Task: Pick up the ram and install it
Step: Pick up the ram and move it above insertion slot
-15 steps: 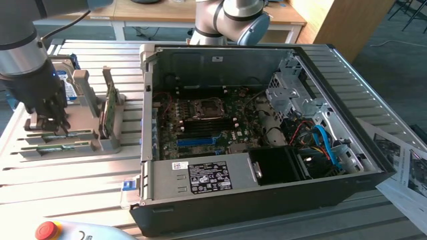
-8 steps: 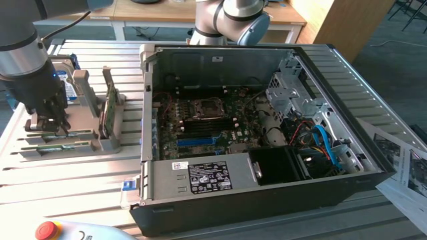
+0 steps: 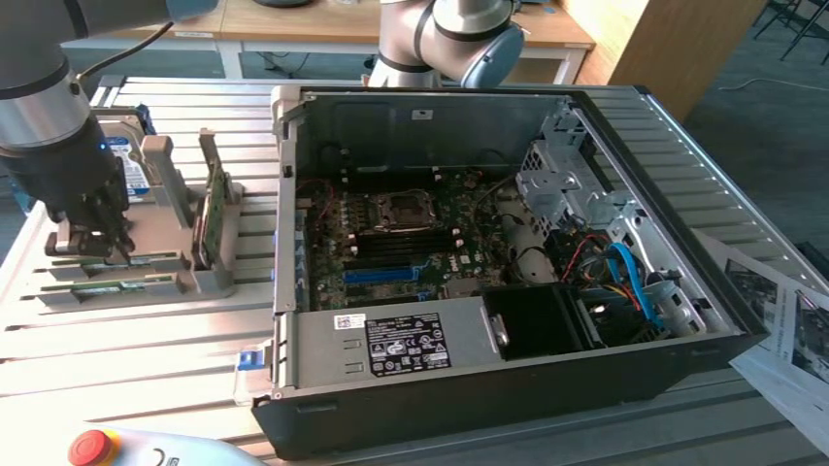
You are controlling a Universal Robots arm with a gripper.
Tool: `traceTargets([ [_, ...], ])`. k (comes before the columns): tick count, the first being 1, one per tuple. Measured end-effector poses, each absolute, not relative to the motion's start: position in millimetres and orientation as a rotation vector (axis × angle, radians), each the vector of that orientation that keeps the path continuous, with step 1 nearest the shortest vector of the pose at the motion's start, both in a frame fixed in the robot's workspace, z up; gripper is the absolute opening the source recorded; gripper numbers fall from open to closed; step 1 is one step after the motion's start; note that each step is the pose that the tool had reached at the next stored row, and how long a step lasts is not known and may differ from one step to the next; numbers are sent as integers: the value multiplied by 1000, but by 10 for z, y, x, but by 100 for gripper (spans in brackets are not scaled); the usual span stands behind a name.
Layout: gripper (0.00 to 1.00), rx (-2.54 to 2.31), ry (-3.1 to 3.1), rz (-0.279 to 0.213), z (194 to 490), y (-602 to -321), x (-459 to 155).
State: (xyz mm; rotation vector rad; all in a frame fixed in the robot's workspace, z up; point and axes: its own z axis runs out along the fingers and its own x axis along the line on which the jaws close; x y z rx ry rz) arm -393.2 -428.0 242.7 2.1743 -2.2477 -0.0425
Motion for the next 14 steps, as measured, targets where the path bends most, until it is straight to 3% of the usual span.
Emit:
traceTargets([
  [14, 24, 2174, -2248, -42, 2353, -4281, -3940],
])
